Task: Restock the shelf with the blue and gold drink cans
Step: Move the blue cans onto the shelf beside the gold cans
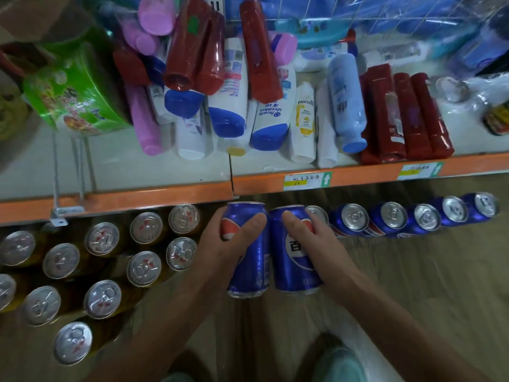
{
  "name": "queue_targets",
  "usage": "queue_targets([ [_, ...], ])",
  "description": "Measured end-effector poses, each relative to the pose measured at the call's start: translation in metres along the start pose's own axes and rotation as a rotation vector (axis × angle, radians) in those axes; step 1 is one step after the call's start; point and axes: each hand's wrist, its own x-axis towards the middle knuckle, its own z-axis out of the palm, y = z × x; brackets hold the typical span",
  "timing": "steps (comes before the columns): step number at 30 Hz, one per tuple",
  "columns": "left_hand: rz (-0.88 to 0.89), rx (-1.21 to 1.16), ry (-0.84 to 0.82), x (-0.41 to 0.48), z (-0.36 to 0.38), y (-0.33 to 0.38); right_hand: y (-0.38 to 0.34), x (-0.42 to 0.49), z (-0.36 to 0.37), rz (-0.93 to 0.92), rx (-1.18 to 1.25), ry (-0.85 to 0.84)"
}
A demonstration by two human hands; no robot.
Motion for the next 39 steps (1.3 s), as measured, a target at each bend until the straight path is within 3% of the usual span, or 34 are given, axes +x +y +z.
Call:
queue_targets([
  [15, -0.071, 0.025, 0.228, -0.186, 0.1, 0.221, -0.215, -0.205, -0.001, 0.084, 0.055, 0.107],
  [19, -0.072, 0.064, 0.187, -0.248, 0.138, 0.302, -0.292, -0.279, -0.003, 0.125, 0.061, 0.125],
  [29, 0.027, 0.115, 0.089, -0.363, 0.253, 0.497, -0.486, -0.416, -0.024, 0.029, 0.007, 0.11],
  [39, 0.173, 0.142, 0.058, -0.403, 0.313, 0.605, -0.609, -0.46, -0.062, -0.159, -0.073, 0.137],
])
